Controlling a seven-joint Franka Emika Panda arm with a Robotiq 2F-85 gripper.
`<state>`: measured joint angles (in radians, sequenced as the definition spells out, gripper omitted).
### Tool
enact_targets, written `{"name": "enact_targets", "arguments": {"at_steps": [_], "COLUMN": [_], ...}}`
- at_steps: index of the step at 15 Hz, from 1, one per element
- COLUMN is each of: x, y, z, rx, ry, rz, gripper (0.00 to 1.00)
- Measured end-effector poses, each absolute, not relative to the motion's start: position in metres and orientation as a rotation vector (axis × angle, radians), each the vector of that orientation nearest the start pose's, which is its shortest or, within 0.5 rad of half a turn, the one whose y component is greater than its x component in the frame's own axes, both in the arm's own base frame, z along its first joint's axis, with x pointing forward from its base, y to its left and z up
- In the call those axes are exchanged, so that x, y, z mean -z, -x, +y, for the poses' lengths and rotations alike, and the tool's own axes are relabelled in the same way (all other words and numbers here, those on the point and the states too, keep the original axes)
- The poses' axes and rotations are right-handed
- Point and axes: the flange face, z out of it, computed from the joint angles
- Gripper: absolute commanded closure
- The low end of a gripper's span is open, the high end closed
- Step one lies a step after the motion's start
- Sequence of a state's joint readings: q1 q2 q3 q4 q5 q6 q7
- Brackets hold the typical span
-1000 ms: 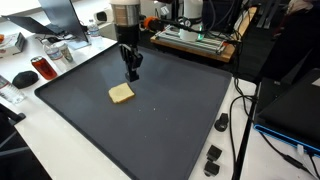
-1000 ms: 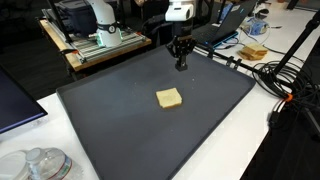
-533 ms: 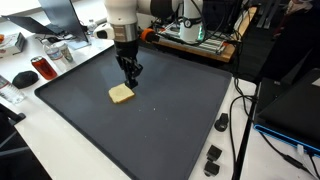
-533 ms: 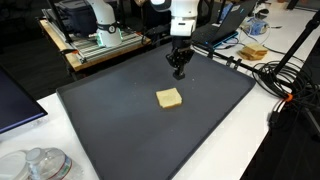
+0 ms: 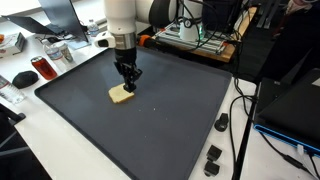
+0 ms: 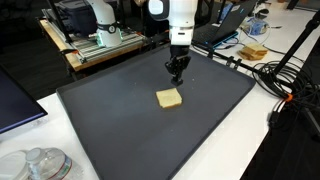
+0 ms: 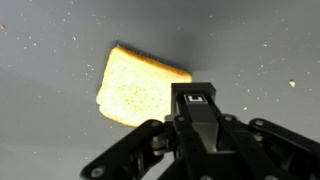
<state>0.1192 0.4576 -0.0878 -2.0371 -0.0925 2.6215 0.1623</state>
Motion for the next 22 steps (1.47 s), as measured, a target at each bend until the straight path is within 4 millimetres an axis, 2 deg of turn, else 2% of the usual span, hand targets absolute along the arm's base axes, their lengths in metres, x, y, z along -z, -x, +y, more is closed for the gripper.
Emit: {"name": "enact_targets", "arguments": {"at_steps": [7,13,14,20,21,22], "x": [-0.214,-0.209,-0.208,-0.208,-0.208,-0.208], "y": [-0.610,-0.610,-0.610,-0.610,-0.610,-0.610], "z": [0.022,0.015,0.014,0.013,0.013,0.014], "rx": [0.201,0.195,0.195,0.194,0.194,0.193], "ry": [3.240,3.227,3.224,3.222,3.222,3.222], "rz": [-0.124,-0.218,-0.224,-0.224,-0.225,-0.225], "gripper": [0.95,0.95,0.79,0.79,0.95,0.95]}}
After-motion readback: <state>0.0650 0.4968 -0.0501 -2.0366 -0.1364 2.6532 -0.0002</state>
